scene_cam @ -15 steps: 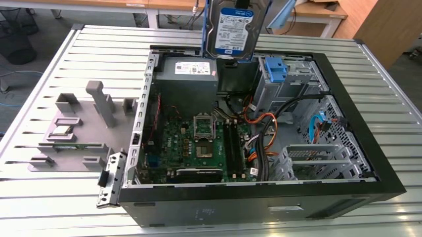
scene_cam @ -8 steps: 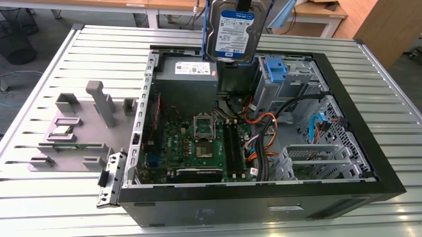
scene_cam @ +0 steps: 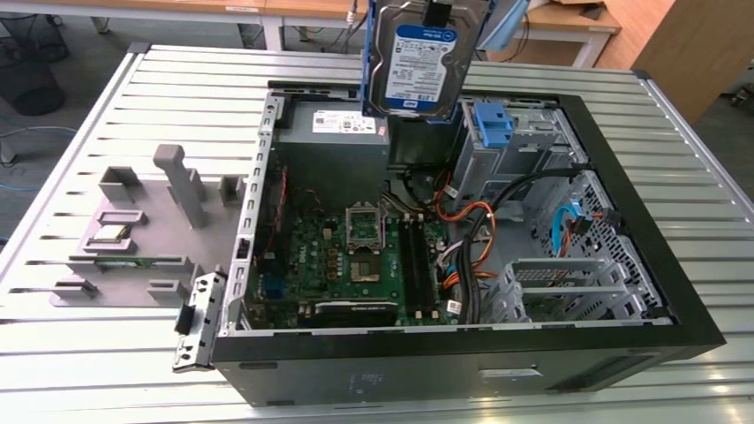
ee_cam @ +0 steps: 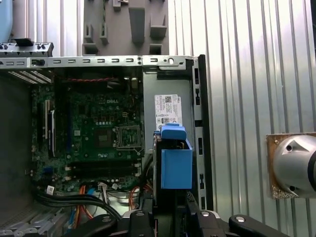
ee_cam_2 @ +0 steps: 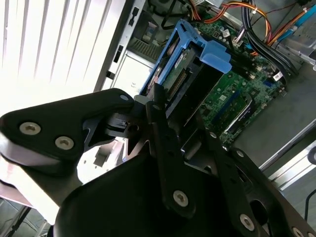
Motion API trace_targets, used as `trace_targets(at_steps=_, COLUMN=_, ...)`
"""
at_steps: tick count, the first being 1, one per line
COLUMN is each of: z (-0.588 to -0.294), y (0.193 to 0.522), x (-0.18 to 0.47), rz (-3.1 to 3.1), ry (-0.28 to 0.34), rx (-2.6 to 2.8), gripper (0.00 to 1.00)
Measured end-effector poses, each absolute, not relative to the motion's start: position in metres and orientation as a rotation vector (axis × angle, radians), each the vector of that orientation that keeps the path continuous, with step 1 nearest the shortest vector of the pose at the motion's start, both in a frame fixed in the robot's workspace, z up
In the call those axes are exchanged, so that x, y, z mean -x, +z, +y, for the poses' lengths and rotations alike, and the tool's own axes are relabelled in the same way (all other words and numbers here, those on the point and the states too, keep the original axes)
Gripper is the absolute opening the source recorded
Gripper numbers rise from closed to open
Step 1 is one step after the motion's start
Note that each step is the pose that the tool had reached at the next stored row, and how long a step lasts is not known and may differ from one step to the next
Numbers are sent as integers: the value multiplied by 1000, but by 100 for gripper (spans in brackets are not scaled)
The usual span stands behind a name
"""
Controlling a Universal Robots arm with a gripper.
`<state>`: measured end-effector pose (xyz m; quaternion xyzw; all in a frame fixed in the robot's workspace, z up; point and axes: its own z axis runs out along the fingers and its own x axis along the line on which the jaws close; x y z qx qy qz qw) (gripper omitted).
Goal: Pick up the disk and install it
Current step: 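Pick up the disk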
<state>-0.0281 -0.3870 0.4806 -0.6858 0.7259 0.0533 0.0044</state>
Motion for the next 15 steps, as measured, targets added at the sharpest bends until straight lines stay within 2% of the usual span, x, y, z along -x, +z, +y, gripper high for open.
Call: trace_targets(at_steps=15, z=-398, y=480, x=28, rz=2274, ry=167, rx=2149, gripper=35)
